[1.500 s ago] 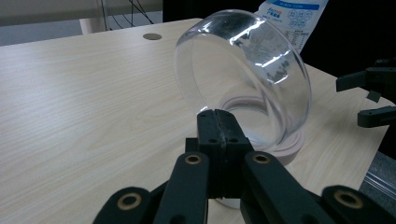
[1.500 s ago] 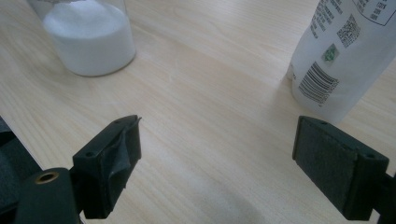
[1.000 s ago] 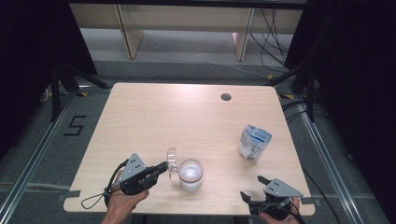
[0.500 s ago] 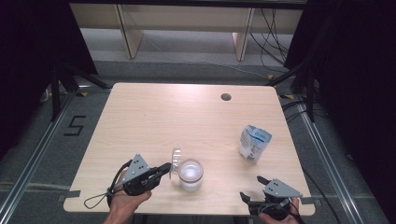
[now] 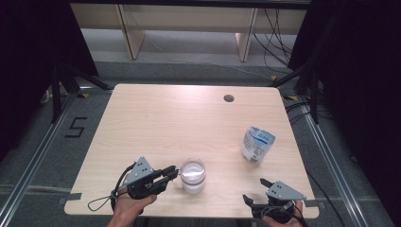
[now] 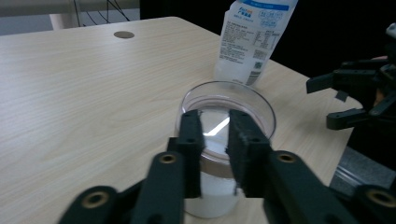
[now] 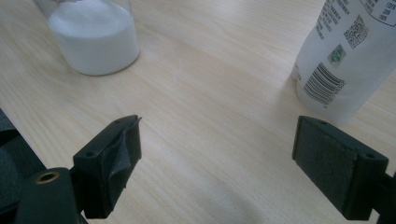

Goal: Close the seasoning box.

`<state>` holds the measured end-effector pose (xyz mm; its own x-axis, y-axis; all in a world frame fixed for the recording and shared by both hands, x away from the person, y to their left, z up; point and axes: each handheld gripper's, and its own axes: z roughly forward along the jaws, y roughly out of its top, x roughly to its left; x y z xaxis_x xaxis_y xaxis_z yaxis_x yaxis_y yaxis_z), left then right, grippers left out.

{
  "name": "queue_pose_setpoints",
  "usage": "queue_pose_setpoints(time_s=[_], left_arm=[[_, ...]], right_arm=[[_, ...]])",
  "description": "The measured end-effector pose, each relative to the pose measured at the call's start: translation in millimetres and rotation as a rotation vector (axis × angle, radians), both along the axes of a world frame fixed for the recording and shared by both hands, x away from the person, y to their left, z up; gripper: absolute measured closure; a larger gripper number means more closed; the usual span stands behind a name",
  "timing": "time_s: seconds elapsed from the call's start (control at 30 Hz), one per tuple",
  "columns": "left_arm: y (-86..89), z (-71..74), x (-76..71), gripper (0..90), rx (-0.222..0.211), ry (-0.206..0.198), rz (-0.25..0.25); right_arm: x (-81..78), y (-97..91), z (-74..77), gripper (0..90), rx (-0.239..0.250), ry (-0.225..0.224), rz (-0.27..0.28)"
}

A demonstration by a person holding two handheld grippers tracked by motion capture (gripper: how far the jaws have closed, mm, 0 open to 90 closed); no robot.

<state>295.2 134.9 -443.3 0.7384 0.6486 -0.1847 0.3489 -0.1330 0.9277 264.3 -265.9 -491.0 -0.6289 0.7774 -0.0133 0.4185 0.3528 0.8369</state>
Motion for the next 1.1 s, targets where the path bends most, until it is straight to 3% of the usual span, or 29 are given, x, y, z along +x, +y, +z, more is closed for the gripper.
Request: queue_pose_setpoints(time_s=[0.03,0.07,0.13,0.2,0.3,0.4,0.43,0.5,0.77,0.8,0.83,0.9,1.0,1.1], left_arm=[[0.4,0.7,-0.9,68.3,-0.001,0.017,0.003],[-0.2,-0.3,-1.4,63.2,-0.03,0.036,0.002],[0.4,-0.9,-2.3,53.0,-0.022,0.041,0.009],[1.6,-1.7,-2.3,44.9,-0.008,0.038,0.004],[3.1,-3.7,-4.7,36.1,-0.001,0.064,0.027],[5.7,-6.1,-7.4,32.7,0.004,0.067,0.03],[5.6,-7.6,-8.9,31.6,-0.013,0.079,0.033],[8.1,-8.8,-11.4,30.4,0.011,0.069,0.027],[12.6,-16.4,-21.1,26.9,0.019,0.072,0.034],[13.5,-16.9,-22.0,26.4,0.027,0.079,0.036],[13.9,-17.1,-22.4,26.1,0.03,0.082,0.043],[13.8,-18.7,-22.6,25.3,0.014,0.081,0.039],[14.1,-20.3,-23.9,24.9,0.028,0.072,0.036],[13.3,-22.1,-25.8,24.8,0.031,0.086,0.04]], right_arm=[[-0.1,-0.4,0.4,16.4,0.001,0.002,-0.002],[0.0,-0.6,0.4,16.4,0.001,-0.002,-0.002],[-0.5,-0.5,0.9,16.3,0.013,0.011,-0.003],[0.5,-1.2,0.9,16.3,0.008,-0.015,0.004],[0.6,-1.0,1.7,16.3,0.042,-0.027,0.011],[-1.6,-0.7,3.1,16.3,0.059,-0.019,0.001],[-1.1,-0.8,3.3,16.3,0.067,-0.017,0.015],[-0.4,-0.9,3.5,16.3,0.07,-0.023,0.027],[0.5,-1.4,2.3,15.8,0.124,-0.005,0.042],[1.1,-1.6,2.1,15.8,0.129,-0.026,0.041],[0.6,-0.8,2.2,15.8,0.148,-0.006,0.05],[1.5,-0.4,2.4,15.7,0.143,-0.025,0.057],[-1.8,2.7,4.0,15.8,0.165,0.022,0.044],[-0.6,2.5,3.0,15.8,0.16,-0.003,0.057]])
